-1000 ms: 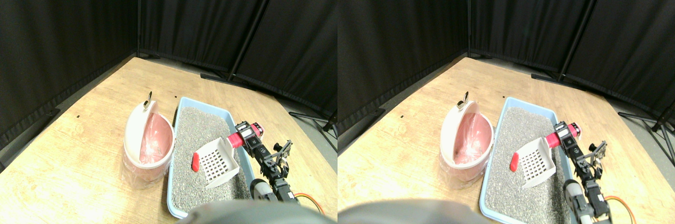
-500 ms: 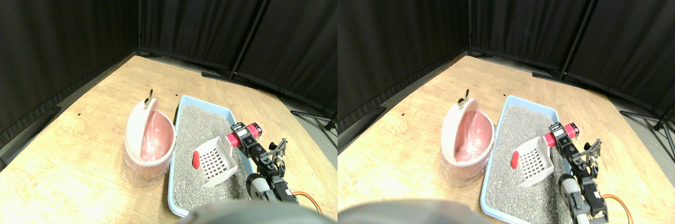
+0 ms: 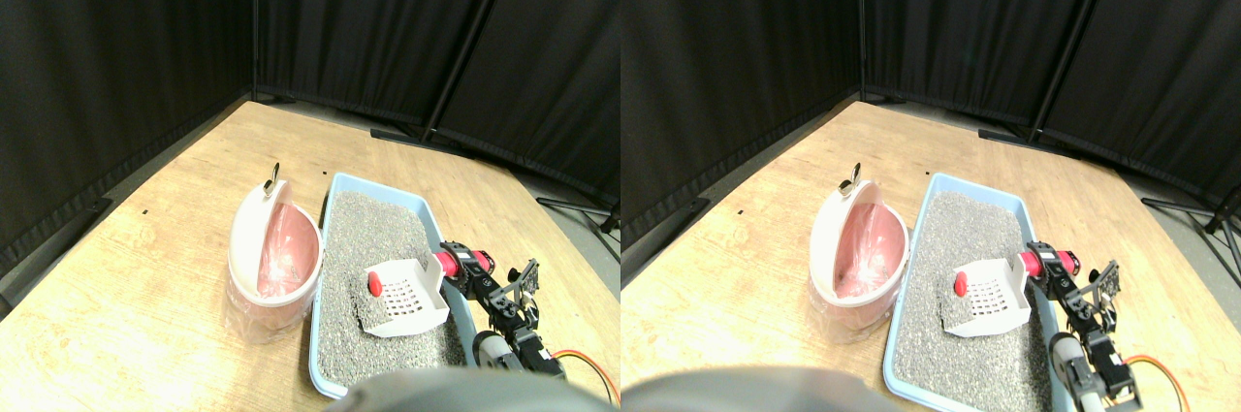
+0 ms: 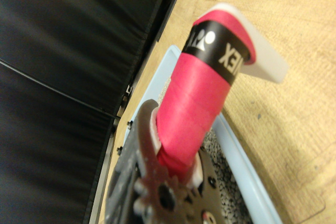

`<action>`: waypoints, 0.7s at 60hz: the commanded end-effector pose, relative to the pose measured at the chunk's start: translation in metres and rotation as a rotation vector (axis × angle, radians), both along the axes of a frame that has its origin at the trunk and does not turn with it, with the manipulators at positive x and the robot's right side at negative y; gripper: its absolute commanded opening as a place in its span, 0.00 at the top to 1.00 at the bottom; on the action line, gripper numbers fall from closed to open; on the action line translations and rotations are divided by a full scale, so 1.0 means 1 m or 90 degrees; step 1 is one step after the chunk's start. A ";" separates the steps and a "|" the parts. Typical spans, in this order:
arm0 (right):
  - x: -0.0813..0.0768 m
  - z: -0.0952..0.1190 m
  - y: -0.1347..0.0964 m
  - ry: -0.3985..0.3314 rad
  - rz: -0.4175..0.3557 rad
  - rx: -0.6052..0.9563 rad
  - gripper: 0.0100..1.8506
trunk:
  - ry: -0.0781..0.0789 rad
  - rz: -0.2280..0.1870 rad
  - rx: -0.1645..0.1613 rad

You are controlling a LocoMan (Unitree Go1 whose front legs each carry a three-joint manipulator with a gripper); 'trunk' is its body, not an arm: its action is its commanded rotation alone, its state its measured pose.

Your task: Scoop (unimanual)

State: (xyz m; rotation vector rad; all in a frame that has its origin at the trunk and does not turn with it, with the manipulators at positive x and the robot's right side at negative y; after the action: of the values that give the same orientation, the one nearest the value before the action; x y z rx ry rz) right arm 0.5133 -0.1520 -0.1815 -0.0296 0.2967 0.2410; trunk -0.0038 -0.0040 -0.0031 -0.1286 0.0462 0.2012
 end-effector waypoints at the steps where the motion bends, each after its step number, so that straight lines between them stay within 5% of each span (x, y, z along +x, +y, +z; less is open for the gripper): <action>1: 0.005 0.013 -0.003 -0.046 -0.021 0.037 0.98 | 0.007 0.002 -0.012; 28: 0.010 0.029 -0.015 -0.100 -0.115 0.256 0.97 | 0.002 0.003 -0.014; 42: 0.018 0.044 -0.011 -0.110 -0.080 0.362 0.98 | 0.000 0.009 -0.018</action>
State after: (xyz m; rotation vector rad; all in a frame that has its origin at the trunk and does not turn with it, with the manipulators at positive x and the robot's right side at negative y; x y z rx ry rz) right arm 0.5281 -0.1674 -0.1506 0.4542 0.1381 0.1395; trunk -0.0022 -0.0042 -0.0026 -0.1351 0.0434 0.2030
